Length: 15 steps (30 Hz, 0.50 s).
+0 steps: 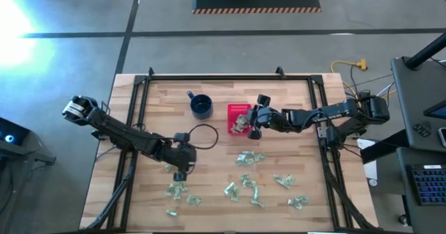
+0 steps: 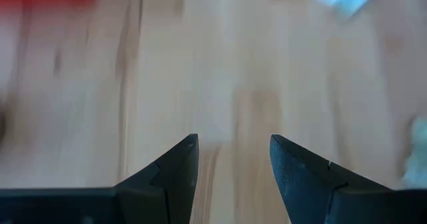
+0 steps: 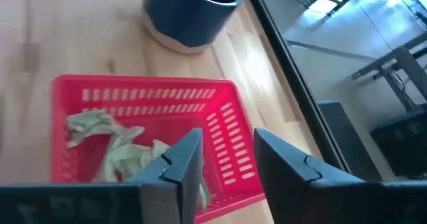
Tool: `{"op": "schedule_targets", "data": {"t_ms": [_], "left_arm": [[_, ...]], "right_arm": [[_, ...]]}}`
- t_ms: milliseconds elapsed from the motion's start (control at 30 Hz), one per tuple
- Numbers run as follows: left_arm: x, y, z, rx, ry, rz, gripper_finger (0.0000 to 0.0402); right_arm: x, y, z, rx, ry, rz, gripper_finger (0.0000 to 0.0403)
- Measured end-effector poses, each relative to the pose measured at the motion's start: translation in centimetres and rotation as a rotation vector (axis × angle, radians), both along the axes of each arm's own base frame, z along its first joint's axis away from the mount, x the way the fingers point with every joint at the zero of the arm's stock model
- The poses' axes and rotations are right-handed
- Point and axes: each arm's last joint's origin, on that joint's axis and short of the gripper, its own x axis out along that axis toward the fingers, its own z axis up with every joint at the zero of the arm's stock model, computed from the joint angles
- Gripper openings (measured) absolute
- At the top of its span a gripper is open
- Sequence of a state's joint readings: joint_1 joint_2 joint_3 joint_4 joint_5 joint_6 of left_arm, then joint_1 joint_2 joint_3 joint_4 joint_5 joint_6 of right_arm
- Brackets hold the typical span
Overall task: Pick and place items into bin
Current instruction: Put the green stevia packet into the red bin
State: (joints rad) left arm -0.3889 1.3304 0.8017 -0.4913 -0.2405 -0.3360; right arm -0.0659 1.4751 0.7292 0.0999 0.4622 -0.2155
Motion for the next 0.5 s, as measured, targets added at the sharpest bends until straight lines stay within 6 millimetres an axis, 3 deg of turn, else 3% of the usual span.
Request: {"op": "schedule_targets", "data": {"t_ms": [267,500], "left_arm": [[-2.5,0.6,-1.1,-0.061,0.266,0.256,0.0169],[-3.2,-0.3,-1.2,-0.209,0.347,0.295,0.0169]], "right_arm": [[-0.7,1.8,0.2,0.008,0.061,0.060,0.0133],[-1.5,3.0,-0.3,0.048,0.130,0.068,0.0124]]}}
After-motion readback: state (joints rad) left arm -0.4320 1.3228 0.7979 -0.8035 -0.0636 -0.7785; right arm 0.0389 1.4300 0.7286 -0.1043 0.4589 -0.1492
